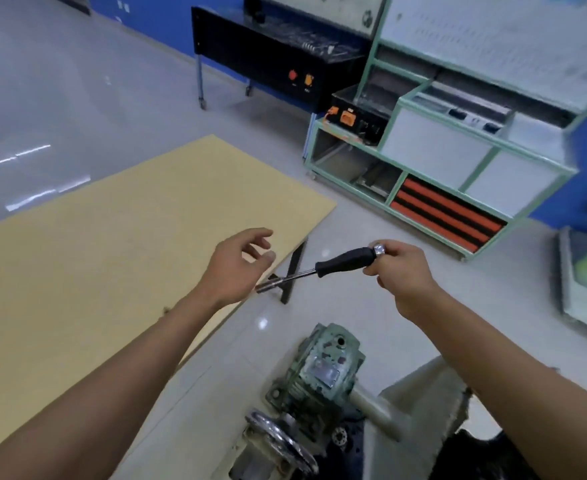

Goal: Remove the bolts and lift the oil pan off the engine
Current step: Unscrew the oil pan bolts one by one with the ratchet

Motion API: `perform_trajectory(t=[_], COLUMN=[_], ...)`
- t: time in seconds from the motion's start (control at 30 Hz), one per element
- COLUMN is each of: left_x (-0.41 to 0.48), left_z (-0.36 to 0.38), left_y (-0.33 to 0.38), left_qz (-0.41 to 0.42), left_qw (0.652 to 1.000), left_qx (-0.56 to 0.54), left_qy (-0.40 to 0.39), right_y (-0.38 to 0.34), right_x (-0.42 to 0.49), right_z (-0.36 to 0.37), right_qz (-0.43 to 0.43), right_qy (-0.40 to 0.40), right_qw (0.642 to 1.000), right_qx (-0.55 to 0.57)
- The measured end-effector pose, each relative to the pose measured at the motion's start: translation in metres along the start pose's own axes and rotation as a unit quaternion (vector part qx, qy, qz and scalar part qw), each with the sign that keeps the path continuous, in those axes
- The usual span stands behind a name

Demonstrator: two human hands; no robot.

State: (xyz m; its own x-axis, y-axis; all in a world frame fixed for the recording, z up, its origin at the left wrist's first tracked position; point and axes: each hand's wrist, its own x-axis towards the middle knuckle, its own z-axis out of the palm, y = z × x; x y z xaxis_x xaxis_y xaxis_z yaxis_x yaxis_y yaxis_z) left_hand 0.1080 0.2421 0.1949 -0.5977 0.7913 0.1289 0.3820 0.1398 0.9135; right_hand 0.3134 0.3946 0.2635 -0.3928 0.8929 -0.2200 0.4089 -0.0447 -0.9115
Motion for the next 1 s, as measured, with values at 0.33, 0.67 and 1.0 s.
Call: perform_trajectory(t=[0.33,0.67,1.0], left_x=[-0.080,-0.249,-0.306], left_z=[0.230,0.443,0.525], left_y=[0.297,0.396,0.391], left_qz=[0.298,0.269,0.249], left_qw=[0.896,0.820,0.854], left_qx=[0.004,-0.133,-0.107], left_qy=[-0.328,-0.488,-0.443], right_y=[-0.008,0.078,0.147], right_x=[-0.147,-0.332,-0.350], right_z=[-0.288,-0.503,-0.569], right_qz=[-0.152,-0.088,-0.103], right_qy=[0.226,0.224,0.192], right_qw=[0.955,0.823,0.822], right_qx=[-0.116,-0.514,-0.526])
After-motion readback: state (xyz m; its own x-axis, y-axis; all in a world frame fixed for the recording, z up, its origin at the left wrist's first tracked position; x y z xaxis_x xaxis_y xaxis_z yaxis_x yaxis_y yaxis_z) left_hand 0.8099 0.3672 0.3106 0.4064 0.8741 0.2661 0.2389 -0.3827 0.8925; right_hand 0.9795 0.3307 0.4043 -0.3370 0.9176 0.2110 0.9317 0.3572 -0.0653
